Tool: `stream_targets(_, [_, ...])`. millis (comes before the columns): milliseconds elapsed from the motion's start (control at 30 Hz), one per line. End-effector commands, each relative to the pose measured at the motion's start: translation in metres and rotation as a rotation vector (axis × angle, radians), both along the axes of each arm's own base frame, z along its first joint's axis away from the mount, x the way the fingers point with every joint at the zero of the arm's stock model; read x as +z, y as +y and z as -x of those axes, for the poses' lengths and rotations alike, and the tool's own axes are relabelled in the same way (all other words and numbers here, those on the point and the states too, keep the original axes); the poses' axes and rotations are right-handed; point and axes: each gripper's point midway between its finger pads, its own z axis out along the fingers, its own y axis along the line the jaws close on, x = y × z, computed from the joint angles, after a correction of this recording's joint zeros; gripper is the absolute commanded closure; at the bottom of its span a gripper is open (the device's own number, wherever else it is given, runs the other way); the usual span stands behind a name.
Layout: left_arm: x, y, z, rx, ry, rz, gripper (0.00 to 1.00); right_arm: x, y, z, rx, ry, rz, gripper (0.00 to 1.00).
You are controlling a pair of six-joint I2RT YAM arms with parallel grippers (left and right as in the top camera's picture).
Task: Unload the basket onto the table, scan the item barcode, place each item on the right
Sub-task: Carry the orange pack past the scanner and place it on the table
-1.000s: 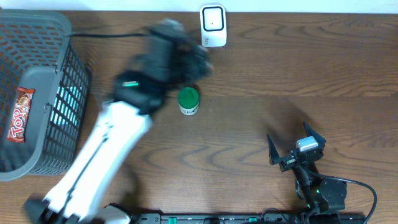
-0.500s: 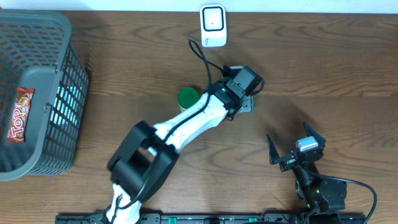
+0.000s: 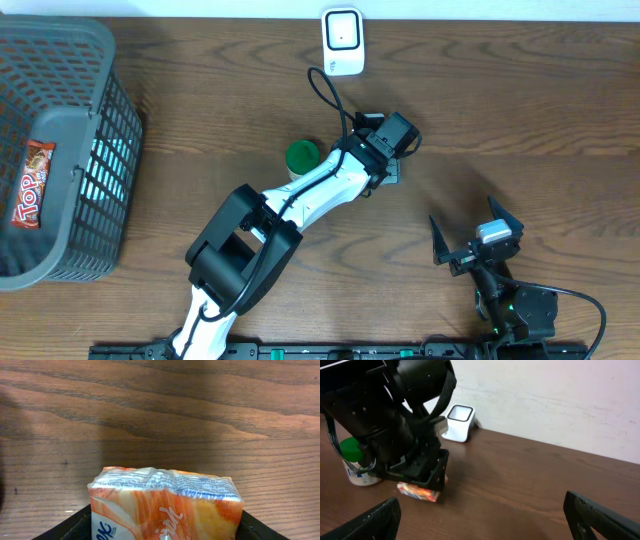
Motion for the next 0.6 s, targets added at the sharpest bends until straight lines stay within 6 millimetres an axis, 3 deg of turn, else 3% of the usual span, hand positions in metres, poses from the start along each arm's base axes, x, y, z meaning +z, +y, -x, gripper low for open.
stream_targets(0, [-0.001,0.006,-0.002,0.01,-0.002,-0.026,0.29,-0.001,0.002,0.001,0.008,-0.001,0.006,0.01])
stream_targets(200, [-0.003,0.016,-0.003,0.0,-0.022,-0.087,0.29,-0.001,0.002,0.001,0.008,-0.001,0.006,0.01])
stream_targets(267, [-0.003,0.016,-0.003,-0.026,-0.027,-0.098,0.19,-0.001,0.002,0.001,0.008,-0.001,0.006,0.01])
stream_targets(400, [0.001,0.012,-0.007,-0.065,-0.049,-0.101,0.1,-0.001,0.002,0.001,0.008,-0.001,0.006,0.01])
stream_targets(533, [0.031,0.003,-0.018,-0.156,-0.119,-0.101,0.02,-0.001,0.002,0.001,0.008,-0.001,0.006,0.01])
stream_targets(567, [0.049,0.001,-0.022,-0.18,-0.152,-0.094,0.02,-0.001,0.002,0.001,0.008,-0.001,0.006,0.01])
